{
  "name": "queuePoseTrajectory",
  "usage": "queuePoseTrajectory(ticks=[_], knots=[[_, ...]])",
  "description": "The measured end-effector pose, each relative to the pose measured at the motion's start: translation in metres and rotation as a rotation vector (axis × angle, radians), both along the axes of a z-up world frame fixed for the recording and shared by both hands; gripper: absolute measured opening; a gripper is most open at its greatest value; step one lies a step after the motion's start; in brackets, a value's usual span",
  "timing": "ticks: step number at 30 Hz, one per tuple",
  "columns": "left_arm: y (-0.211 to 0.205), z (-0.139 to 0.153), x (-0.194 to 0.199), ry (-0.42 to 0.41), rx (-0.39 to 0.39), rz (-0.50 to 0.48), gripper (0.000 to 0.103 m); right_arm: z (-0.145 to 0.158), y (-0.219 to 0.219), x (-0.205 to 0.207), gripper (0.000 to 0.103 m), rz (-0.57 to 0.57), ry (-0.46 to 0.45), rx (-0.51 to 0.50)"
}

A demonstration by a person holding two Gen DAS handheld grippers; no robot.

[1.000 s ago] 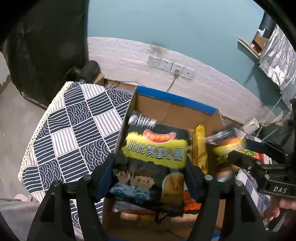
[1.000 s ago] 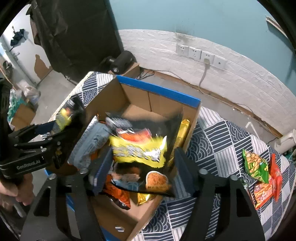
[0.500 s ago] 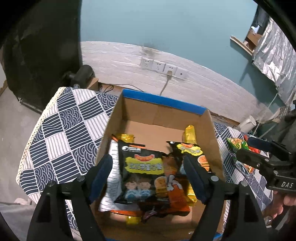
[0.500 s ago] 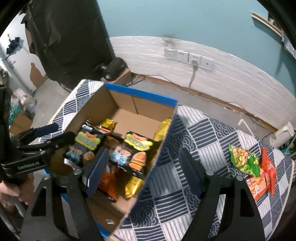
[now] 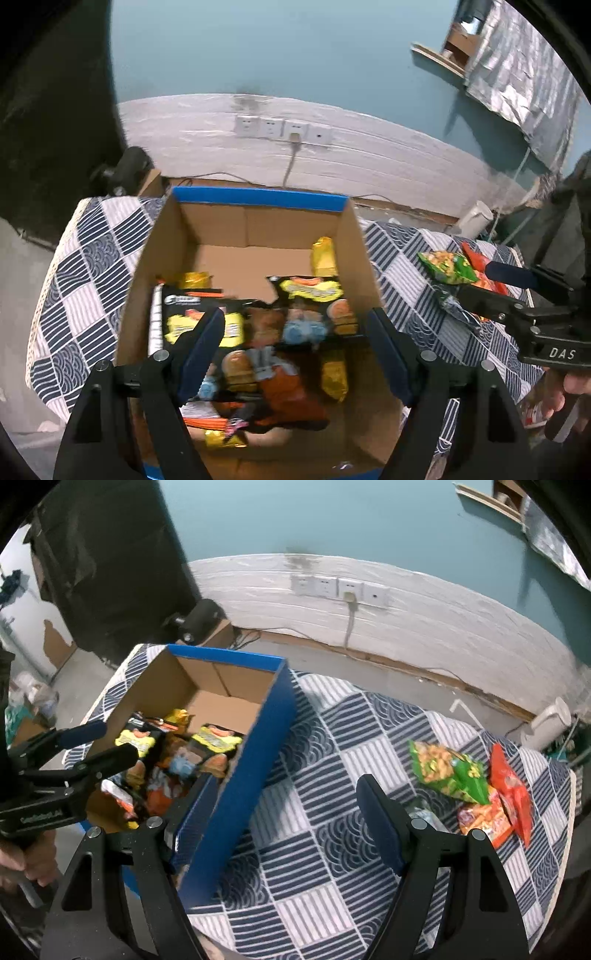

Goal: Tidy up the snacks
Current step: 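Move both tools back from the box toward the remaining snacks, then grasp the silver foil bar with the left tool while the right tool grasps the red bag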

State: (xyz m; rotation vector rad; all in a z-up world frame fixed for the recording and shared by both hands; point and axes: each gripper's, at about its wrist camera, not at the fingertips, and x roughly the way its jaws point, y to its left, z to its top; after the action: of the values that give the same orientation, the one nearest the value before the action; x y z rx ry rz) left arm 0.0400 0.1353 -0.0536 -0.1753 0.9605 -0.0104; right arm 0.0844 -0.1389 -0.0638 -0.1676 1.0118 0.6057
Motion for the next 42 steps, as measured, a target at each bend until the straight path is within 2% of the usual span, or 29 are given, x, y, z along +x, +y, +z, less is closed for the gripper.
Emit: queuePoseTrajectory(ticks=[21, 30, 42], knots=[[-0.11, -0.005, 0.024, 0.034, 0.042, -0.186, 0.08, -0.021, -0.129, 0.025, 0.078, -0.212, 0.04, 0.035], [-0.154, -0.026, 0.042, 0.067, 0.078, -0.243, 0.08, -0.045, -0.175, 0.039, 0.078, -0.301, 0.078, 0.028], [-0.194, -0.074, 0.072, 0.122, 0.106, -0.276, 0.08, -0.103, -0.213, 0.061, 0.078, -0.385, 0.175, -0.046]])
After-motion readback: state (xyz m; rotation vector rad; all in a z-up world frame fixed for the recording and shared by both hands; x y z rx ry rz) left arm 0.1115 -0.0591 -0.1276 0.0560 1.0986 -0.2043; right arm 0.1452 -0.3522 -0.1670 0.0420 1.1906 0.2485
